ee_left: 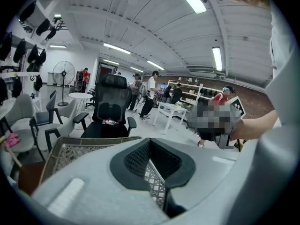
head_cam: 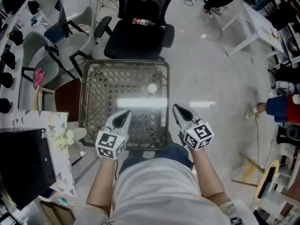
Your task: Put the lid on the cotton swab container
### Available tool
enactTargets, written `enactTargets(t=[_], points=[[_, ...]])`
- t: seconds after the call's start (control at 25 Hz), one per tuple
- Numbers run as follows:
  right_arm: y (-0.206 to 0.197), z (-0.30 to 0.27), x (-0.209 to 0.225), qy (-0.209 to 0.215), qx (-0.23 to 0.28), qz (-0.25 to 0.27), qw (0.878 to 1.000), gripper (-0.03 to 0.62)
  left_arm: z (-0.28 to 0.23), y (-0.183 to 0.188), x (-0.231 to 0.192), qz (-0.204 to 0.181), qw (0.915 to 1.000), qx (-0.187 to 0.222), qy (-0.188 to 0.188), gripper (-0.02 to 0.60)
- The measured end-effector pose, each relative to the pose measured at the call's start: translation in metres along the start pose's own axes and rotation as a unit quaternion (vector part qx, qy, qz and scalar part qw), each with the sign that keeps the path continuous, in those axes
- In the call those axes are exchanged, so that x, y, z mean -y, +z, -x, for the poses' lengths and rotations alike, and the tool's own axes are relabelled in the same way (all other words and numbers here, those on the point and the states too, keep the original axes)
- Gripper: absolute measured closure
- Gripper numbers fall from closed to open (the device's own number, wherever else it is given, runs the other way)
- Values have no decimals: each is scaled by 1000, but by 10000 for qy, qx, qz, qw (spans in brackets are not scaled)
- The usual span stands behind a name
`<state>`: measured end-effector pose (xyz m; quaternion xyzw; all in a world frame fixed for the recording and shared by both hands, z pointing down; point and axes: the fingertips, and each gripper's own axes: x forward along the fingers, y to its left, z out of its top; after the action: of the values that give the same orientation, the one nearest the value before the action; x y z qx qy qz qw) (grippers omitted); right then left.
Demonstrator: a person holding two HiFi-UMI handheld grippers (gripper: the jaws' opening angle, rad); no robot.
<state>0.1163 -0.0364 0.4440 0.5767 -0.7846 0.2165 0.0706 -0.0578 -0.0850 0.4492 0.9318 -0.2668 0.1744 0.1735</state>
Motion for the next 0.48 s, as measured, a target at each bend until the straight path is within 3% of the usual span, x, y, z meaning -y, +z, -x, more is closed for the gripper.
enactTargets(t=[0.48], points=[[-41,-87,71,961,-977,320,9901,591,-68,-18,-34,625,9922,-462,978,572]])
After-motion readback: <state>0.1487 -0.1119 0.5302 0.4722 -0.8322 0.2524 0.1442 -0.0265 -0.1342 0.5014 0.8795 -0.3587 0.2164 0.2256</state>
